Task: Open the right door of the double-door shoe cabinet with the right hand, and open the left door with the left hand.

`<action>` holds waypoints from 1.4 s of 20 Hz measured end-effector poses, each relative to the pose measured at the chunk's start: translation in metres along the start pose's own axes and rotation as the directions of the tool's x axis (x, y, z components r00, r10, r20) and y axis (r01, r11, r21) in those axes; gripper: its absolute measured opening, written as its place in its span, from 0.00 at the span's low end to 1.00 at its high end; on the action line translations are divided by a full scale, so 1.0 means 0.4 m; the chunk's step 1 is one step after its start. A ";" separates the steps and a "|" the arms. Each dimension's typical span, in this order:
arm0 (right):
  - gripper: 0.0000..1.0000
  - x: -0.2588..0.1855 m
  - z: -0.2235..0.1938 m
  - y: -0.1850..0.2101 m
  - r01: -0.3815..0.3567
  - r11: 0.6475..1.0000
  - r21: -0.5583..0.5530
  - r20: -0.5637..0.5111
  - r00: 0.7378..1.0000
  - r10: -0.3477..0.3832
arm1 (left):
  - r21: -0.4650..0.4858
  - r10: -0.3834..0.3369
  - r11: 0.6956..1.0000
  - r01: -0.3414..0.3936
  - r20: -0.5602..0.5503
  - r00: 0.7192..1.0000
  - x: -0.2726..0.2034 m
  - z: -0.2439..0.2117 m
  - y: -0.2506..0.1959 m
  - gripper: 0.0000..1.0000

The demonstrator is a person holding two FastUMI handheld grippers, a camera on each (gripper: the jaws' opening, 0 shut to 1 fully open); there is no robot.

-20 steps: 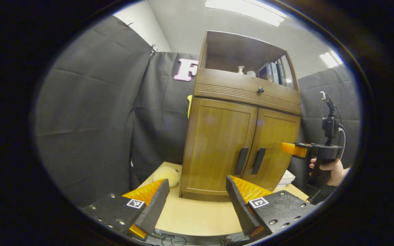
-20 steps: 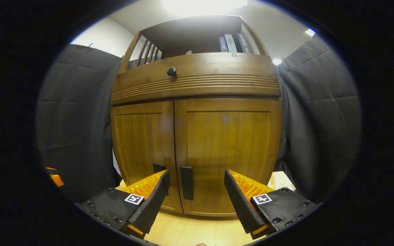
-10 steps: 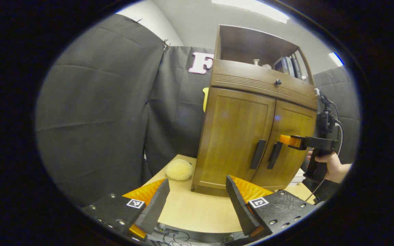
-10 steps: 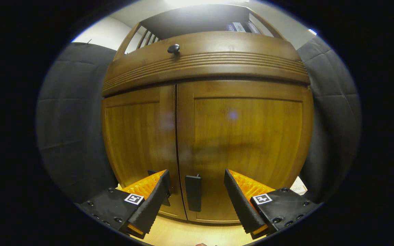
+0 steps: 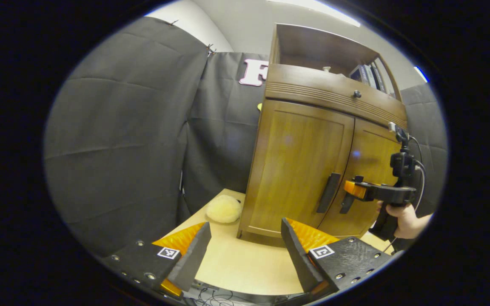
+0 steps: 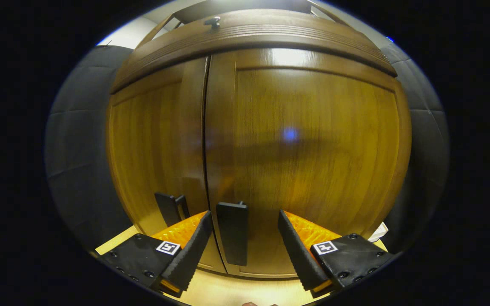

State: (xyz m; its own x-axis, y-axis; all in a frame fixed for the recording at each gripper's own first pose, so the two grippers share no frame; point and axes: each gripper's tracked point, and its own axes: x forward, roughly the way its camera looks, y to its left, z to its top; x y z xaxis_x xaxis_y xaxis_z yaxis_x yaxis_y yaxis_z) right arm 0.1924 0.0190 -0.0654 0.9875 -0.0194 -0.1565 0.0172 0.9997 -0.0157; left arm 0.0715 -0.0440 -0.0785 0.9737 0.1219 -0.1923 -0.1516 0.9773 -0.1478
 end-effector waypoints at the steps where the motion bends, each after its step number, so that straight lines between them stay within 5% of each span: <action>1: 0.93 0.001 0.001 0.006 -0.006 1.000 0.002 0.013 1.000 0.006 | 0.005 -0.006 1.000 0.006 0.006 1.000 0.005 0.004 -0.015 0.94; 3: 0.81 0.004 -0.006 0.024 -0.020 1.000 -0.020 0.021 1.000 0.020 | 0.017 -0.016 1.000 0.015 0.013 1.000 0.015 0.014 -0.038 0.94; 7: 0.36 0.010 -0.019 0.040 -0.038 0.999 0.032 -0.014 0.999 0.038 | 0.043 -0.021 0.999 0.020 0.004 1.000 0.010 0.010 -0.061 0.94; 14: 0.24 0.012 -0.021 0.044 -0.121 0.992 0.034 -0.006 0.993 0.121 | 0.045 -0.054 0.997 0.055 -0.025 0.998 -0.021 -0.017 -0.077 0.94; 17: 0.10 0.009 -0.021 0.049 -0.160 0.987 0.011 -0.016 0.987 0.160 | 0.046 -0.071 0.996 0.072 -0.022 0.997 -0.031 -0.020 -0.086 0.94; 28: 0.12 -0.012 0.013 0.051 -0.142 0.990 0.009 -0.023 0.990 0.142 | 0.066 -0.159 0.985 0.159 -0.004 0.987 -0.030 0.006 -0.109 0.94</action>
